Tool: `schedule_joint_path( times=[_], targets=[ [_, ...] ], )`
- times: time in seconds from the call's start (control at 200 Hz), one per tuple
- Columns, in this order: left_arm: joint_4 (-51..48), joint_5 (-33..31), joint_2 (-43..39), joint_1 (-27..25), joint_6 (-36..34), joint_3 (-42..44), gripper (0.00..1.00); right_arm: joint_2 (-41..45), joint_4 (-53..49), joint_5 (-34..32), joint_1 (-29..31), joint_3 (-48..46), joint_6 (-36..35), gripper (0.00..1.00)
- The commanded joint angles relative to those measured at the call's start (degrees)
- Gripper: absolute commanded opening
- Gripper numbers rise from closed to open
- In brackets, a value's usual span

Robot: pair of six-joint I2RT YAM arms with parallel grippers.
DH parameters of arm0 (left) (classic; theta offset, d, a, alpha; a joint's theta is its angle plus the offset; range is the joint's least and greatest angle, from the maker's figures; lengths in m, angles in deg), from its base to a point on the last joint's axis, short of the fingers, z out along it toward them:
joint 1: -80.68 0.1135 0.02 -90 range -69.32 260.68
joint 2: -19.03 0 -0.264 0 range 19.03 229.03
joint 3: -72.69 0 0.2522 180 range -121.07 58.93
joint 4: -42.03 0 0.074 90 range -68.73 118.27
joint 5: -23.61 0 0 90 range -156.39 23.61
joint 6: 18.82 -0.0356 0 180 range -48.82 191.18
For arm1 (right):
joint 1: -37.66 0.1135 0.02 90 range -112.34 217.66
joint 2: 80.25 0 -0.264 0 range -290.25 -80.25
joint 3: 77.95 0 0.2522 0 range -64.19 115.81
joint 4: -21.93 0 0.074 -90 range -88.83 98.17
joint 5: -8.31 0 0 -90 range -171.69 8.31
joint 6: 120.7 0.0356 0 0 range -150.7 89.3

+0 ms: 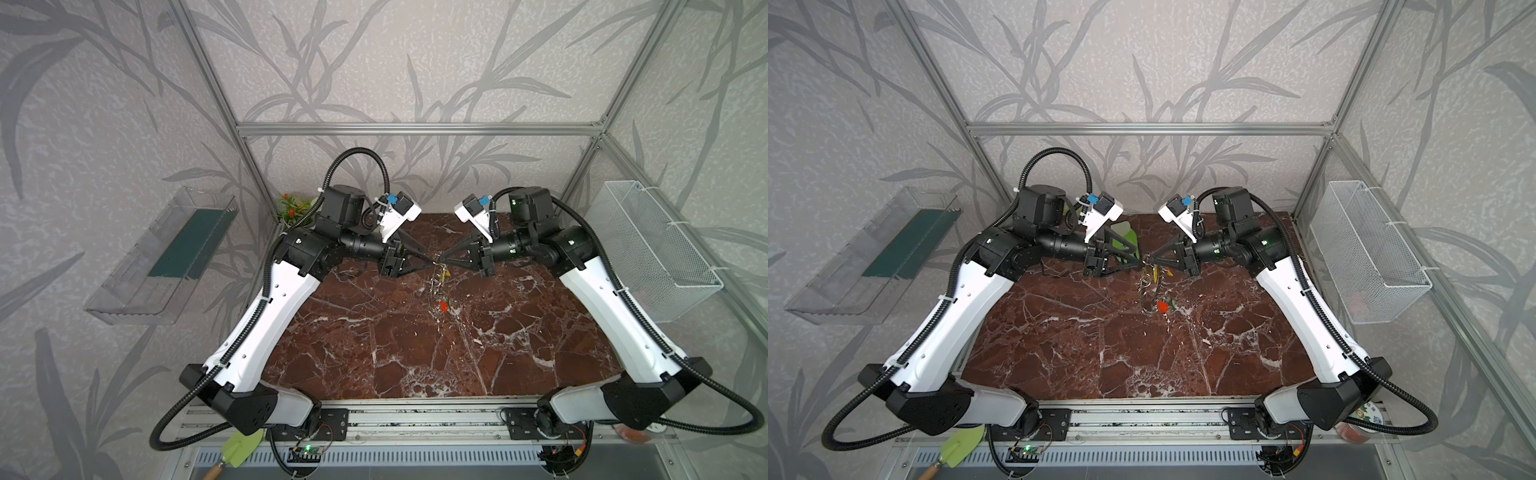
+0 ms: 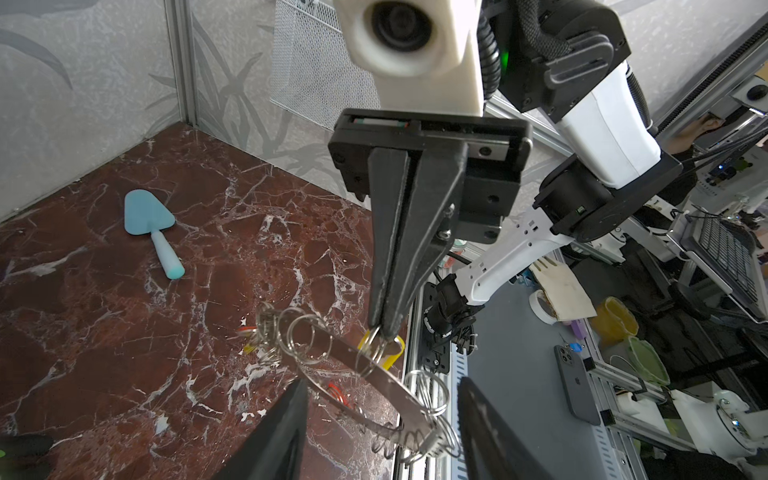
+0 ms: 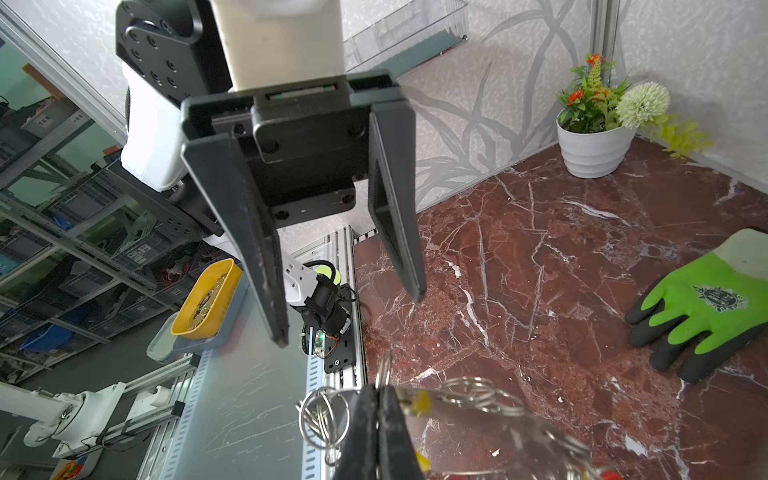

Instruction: Put the keys on the keyring

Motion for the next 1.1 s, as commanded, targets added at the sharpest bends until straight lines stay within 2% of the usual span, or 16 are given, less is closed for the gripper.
schedule_joint_path(
  times=[0.0,0.235,0.415,0.495,0.71,0.825,0.995,1.095],
  targets=[
    [1.3,2.2,0.9,-1.4,-1.6,-1.9,0.56,0.4,1.5,2.7,0.5,1.5,0.2,0.00],
    [0.2,2.1,3.5,-2.9,-2.3,-3.8,0.47,-0.1,2.4,3.4,0.5,1.5,0.8,0.00],
    [-0.9,2.6,3.8,-3.0,-2.7,-3.9,0.26,-0.2,2.9,3.5,0.5,1.2,1.1,0.00],
    [-1.5,2.5,3.6,-3.1,-2.8,-3.6,0.20,-0.2,2.9,3.4,0.5,1.1,1.1,0.00],
    [-1.5,2.8,2.1,-2.9,-2.6,-2.3,0.26,-0.2,2.9,3.4,0.4,0.8,1.0,0.00],
    [-1.6,3.0,1.3,-2.7,-2.7,-1.4,0.35,-0.2,3.2,3.3,0.4,0.6,0.9,0.00],
    [-0.9,3.2,0.7,-2.1,-2.1,-0.6,0.35,-0.4,3.4,3.5,0.2,0.7,1.1,0.00],
    [-0.9,3.7,0.7,-2.0,-2.1,-0.5,0.30,-0.4,3.6,3.5,0.1,0.7,1.1,0.00]
  ],
)
